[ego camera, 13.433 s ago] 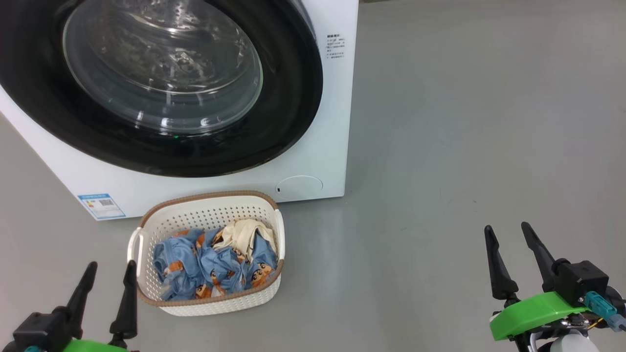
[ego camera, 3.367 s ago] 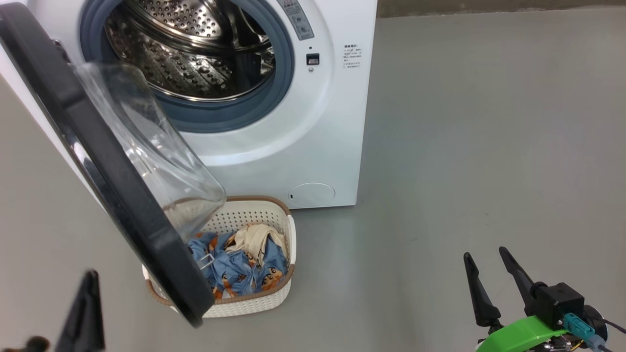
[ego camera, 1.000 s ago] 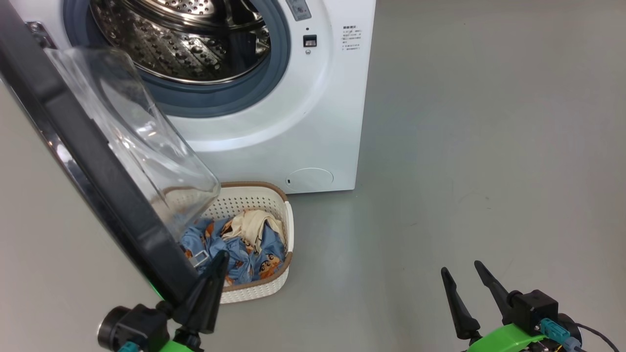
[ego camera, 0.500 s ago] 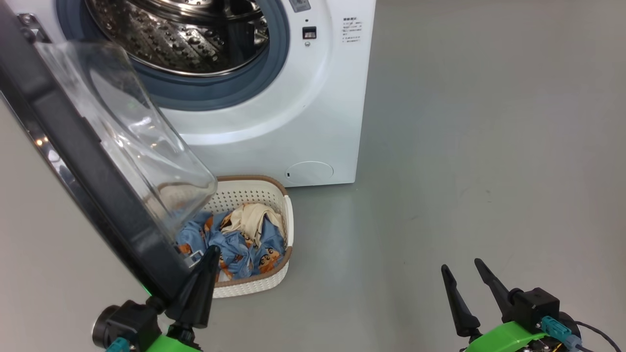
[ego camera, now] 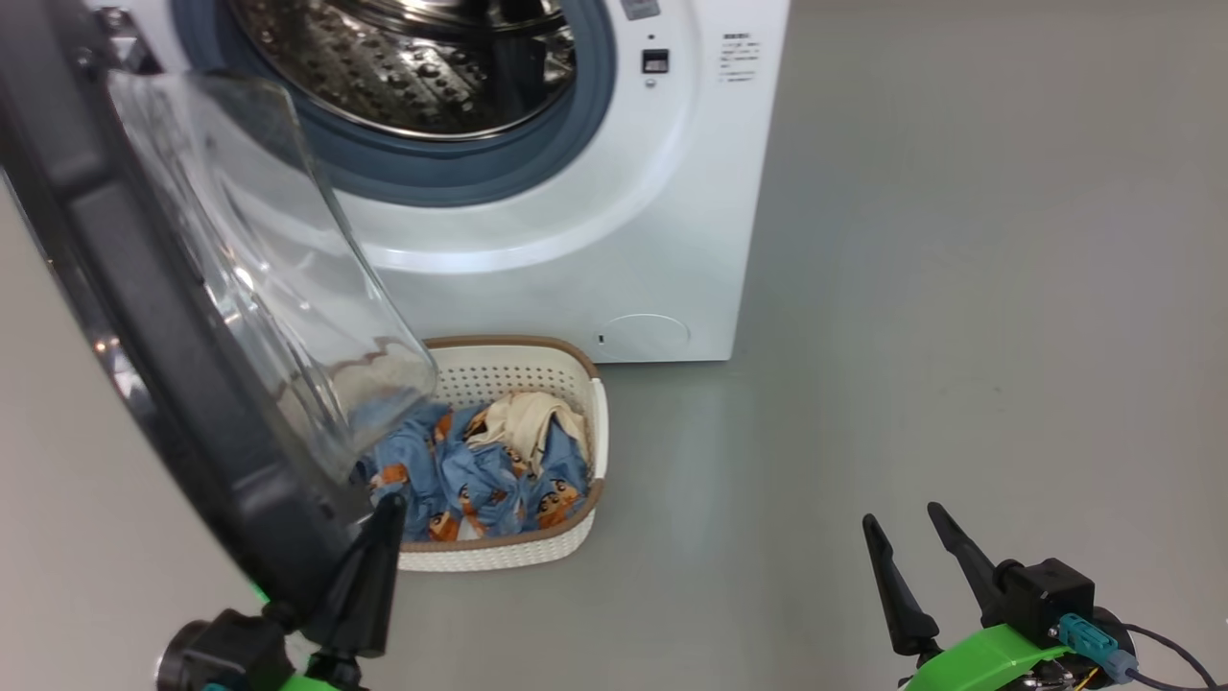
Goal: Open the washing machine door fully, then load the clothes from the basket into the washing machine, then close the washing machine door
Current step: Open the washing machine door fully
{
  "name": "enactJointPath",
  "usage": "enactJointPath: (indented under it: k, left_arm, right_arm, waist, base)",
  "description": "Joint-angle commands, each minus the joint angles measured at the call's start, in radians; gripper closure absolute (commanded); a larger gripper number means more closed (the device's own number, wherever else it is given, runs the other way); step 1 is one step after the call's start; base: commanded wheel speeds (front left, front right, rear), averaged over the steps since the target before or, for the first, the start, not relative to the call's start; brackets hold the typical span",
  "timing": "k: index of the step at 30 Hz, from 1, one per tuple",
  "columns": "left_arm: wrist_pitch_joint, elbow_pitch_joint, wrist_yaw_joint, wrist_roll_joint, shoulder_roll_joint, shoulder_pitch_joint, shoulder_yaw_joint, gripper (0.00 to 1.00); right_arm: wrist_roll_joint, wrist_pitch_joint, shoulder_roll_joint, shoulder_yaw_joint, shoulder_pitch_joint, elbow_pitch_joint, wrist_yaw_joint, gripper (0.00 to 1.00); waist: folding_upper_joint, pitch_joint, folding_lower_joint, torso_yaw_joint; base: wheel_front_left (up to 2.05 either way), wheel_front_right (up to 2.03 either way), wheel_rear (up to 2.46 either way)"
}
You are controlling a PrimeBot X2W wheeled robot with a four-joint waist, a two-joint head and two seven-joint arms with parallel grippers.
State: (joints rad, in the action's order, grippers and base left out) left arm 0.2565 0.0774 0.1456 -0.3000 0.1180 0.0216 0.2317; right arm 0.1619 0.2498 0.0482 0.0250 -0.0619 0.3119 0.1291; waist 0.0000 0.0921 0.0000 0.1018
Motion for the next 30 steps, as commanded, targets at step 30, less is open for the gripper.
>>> enactJointPath:
  k: [30]
  left_arm:
    - [0.005, 0.206, -0.072, 0.030, -0.007, 0.074, -0.563, 1.00]
  right_arm:
    - [0.000, 0.012, 0.002, 0.030, -0.031, -0.001, 0.002, 0.00]
  waist:
    - [0.0000, -0.013, 0.0000, 0.069]
  base:
    - [0.00, 0.00, 0.00]
